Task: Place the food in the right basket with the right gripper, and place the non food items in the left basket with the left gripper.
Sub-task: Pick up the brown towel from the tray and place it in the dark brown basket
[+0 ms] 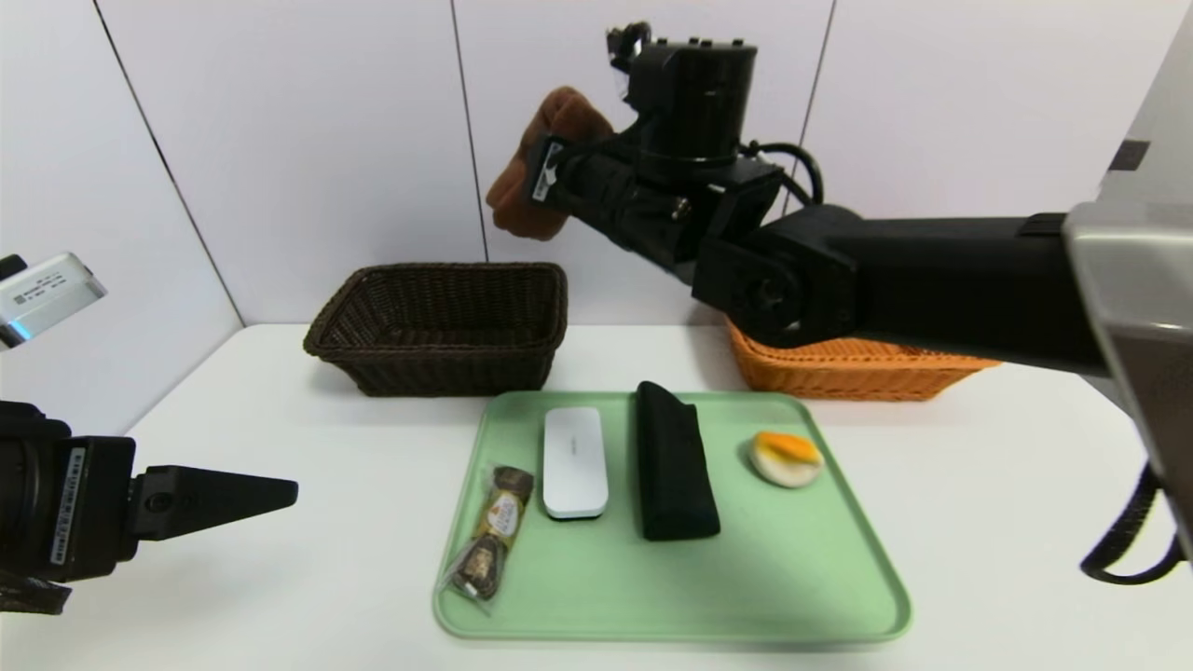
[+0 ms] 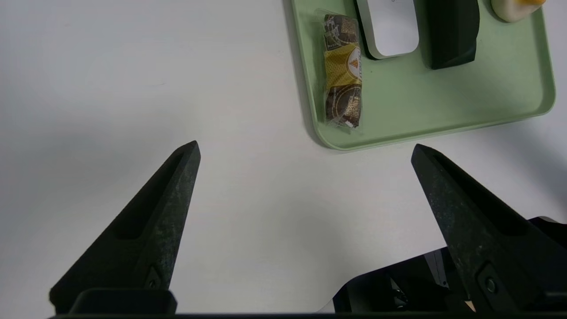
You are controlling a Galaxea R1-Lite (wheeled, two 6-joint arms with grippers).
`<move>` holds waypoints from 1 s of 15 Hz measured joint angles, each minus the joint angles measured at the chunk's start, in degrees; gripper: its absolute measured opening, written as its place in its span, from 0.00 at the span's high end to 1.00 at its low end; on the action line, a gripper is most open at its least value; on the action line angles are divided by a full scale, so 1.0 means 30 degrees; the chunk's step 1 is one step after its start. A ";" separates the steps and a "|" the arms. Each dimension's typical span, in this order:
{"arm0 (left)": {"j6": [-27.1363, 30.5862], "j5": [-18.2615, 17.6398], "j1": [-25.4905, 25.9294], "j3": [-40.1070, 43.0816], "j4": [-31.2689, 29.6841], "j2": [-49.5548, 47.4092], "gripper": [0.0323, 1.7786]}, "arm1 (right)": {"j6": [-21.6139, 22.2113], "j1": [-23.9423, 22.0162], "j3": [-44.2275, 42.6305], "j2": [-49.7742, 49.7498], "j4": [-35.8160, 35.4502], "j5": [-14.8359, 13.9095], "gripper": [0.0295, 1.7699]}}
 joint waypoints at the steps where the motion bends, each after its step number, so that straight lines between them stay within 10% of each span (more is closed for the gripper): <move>1: 0.0000 -0.0008 -0.0008 0.0114 0.0008 -0.0041 0.05 | -0.0382 -0.0008 -0.0008 0.0626 -0.0801 0.0024 0.79; 7: 0.0037 0.0008 0.0020 0.1020 -0.1020 -0.0451 0.05 | -0.1772 0.0219 -0.0073 0.4275 -0.5847 0.0098 0.79; 15: 0.0073 -0.0016 0.0020 0.1215 -0.1057 -0.0597 0.05 | -0.2011 0.0211 -0.0175 0.5815 -0.6103 0.0329 0.79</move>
